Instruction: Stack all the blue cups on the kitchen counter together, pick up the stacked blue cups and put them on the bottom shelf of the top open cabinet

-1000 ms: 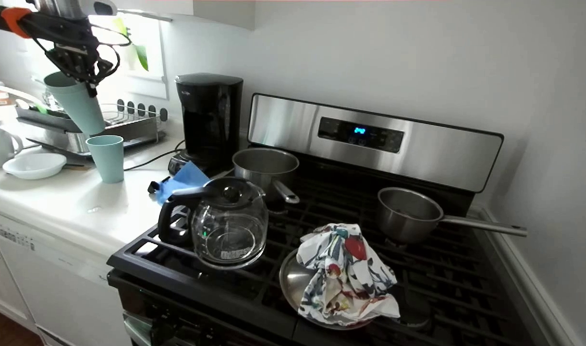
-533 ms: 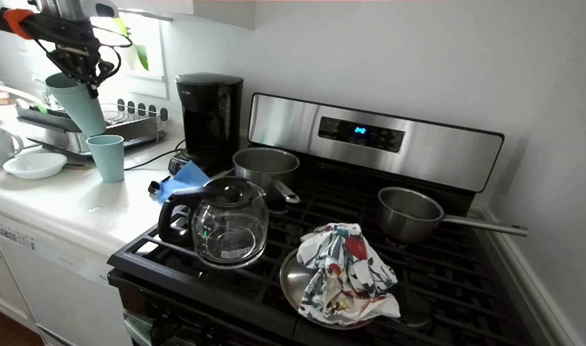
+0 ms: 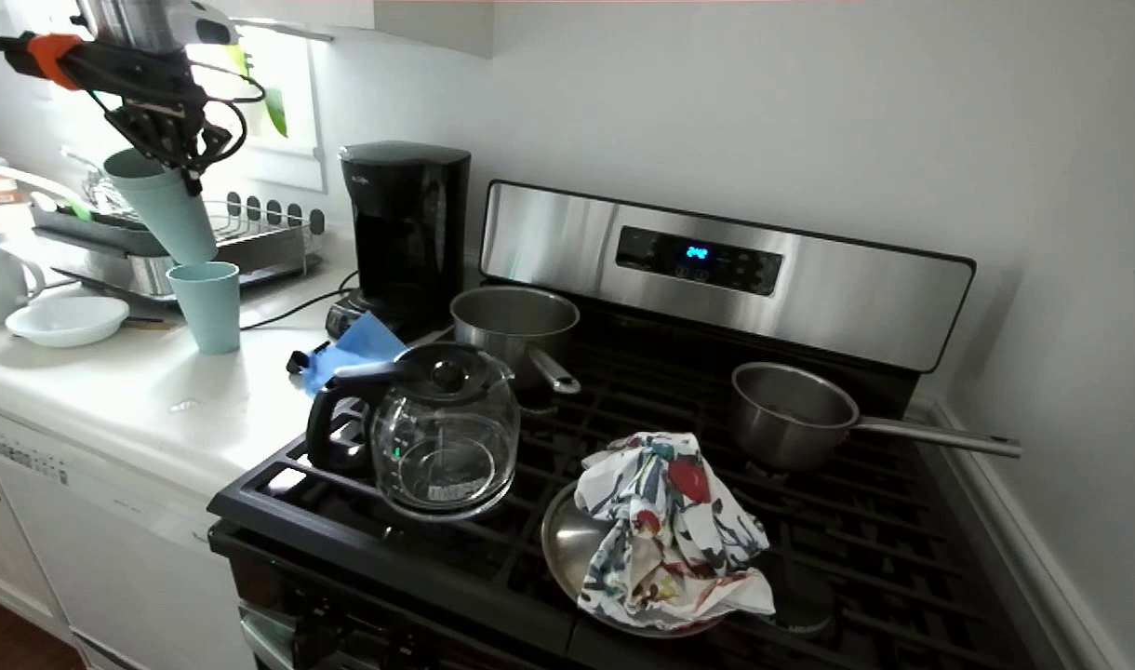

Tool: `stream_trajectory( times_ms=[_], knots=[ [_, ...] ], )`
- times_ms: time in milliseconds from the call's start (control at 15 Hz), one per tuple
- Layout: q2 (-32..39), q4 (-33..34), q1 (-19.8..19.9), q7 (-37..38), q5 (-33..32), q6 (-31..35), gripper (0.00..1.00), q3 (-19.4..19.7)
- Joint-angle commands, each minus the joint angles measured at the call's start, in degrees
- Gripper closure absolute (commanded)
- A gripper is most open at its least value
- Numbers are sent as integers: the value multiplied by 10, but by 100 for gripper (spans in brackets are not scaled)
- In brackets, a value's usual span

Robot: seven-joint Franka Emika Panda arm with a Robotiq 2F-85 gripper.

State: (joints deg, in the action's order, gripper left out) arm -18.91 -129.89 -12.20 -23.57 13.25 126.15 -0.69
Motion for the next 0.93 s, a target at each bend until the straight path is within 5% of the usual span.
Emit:
stream_trajectory(
  times_ms=[0,867],
  knots=[
    [41,37,1,1,4,13,98,-9],
    [147,99,15,22,-33,-56,98,-40]
  ],
)
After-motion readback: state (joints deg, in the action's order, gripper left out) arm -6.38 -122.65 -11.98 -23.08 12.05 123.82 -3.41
